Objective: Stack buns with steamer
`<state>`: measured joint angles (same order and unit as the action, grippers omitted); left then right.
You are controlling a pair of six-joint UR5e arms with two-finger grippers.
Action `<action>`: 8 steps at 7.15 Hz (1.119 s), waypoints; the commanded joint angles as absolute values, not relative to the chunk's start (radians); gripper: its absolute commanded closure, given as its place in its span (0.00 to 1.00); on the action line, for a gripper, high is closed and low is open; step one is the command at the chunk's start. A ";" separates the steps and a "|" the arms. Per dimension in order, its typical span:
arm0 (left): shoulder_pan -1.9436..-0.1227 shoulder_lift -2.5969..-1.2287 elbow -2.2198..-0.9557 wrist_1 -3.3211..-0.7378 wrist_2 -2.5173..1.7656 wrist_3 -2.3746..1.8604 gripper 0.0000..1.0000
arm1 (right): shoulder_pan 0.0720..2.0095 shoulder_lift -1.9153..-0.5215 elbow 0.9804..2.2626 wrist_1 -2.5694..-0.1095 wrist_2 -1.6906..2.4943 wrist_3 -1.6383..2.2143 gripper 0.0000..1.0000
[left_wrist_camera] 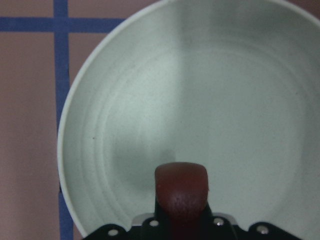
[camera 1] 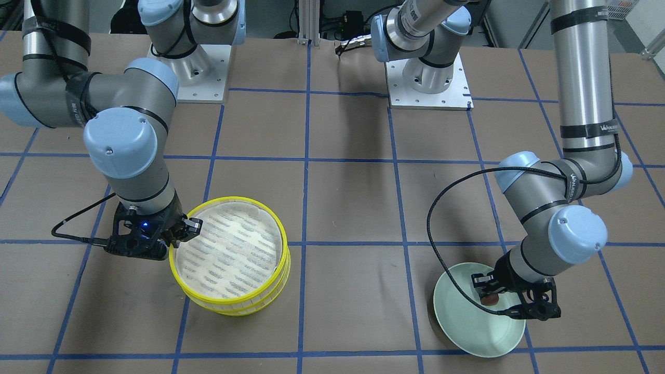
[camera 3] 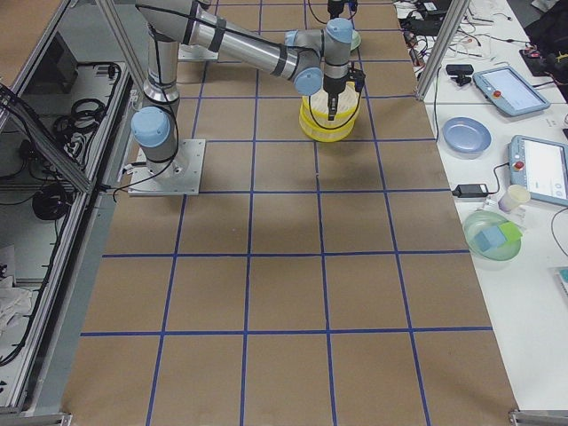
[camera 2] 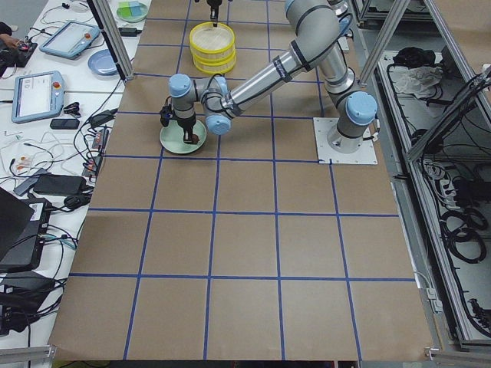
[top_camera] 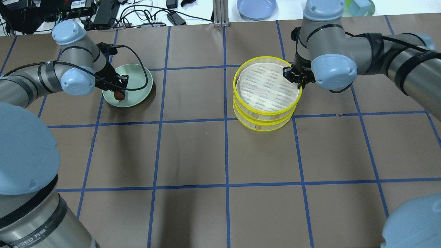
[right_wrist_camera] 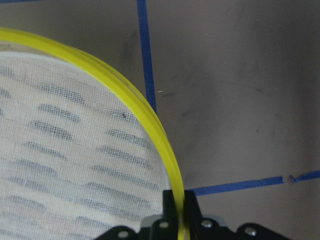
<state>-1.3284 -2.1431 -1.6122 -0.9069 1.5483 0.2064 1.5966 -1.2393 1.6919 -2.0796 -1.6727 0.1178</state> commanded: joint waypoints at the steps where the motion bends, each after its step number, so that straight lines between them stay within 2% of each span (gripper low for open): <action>1: -1.330 -2.099 -1.597 -0.917 1.502 0.190 1.00 | 1.595 -1.229 1.692 -2.086 -1.672 0.114 0.65; 3: -1.339 -2.045 -1.594 -0.917 1.477 0.138 1.00 | 1.595 -1.227 1.692 -2.083 -1.672 0.117 0.46; 4: -1.342 -2.031 -1.595 -0.917 1.476 0.137 1.00 | 1.595 -1.227 1.692 -2.083 -1.672 0.118 0.40; 8: -1.364 -2.011 -1.595 -0.917 1.387 0.013 1.00 | 1.595 -1.247 1.738 -2.068 -1.678 0.115 0.38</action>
<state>-1.3561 -2.0143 -1.5953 -0.9173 1.3973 0.0419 1.5953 -1.2344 1.7220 -2.0738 -1.6753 0.1183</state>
